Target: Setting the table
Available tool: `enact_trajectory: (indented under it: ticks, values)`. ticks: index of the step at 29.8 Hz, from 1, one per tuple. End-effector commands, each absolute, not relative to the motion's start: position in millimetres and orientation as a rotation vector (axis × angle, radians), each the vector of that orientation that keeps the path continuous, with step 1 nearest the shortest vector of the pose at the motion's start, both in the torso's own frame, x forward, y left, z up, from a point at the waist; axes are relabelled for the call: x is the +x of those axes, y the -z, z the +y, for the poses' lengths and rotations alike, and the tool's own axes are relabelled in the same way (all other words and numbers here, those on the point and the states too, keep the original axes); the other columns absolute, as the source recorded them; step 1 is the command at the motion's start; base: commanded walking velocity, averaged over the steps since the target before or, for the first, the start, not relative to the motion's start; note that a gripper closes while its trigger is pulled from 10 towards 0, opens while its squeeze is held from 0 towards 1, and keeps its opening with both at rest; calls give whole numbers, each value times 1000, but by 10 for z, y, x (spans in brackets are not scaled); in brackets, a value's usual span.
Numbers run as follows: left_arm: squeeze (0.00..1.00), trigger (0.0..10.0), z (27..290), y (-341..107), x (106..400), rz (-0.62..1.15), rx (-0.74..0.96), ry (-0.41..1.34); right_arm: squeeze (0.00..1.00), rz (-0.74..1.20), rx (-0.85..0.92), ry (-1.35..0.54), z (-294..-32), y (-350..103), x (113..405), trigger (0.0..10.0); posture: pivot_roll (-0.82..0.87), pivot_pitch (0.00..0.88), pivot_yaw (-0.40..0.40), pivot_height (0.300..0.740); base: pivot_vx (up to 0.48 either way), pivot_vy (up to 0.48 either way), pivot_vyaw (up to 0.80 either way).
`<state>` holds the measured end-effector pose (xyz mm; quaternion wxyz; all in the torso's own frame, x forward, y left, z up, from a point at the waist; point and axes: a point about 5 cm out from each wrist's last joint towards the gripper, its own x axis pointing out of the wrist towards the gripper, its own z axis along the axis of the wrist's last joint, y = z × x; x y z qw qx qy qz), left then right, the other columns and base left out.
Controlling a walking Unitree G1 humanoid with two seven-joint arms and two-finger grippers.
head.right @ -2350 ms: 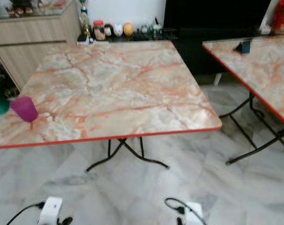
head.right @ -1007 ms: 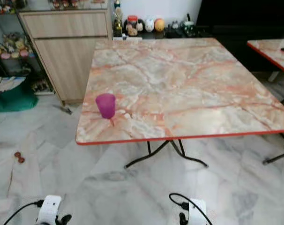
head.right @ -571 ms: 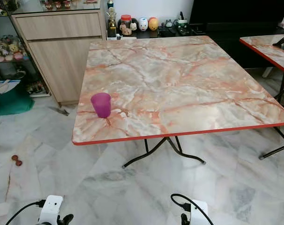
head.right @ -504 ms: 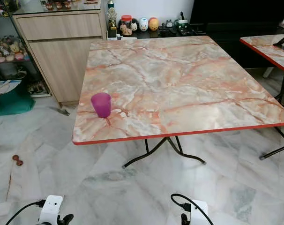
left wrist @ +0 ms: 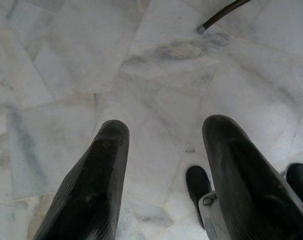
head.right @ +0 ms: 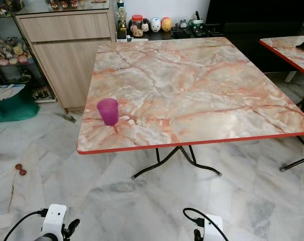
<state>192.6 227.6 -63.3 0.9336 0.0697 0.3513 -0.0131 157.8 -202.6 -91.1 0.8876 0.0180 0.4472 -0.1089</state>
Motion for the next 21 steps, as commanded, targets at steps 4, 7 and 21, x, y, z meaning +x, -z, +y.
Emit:
enact_trajectory:
  ticks: [4, 7, 21]
  values:
    - [0, 10000, 2240, 431, 2164, 546, 128, 45, 0, 922, 39, 228, -2017, 910, 1578, 10000, 40, 0, 12, 740, 0, 0, 0]
    - [0, 10000, 2228, 147, 2354, 365, 146, 84, 0, 918, 39, 227, -2014, 904, 1593, 10000, 43, 0, 11, 740, 0, 0, 0]
    - [0, 10000, 2365, -262, 2280, 173, 177, 6, 0, 922, 38, 230, -2027, 908, 1577, 10000, 49, 0, 5, 740, 0, 0, 0]
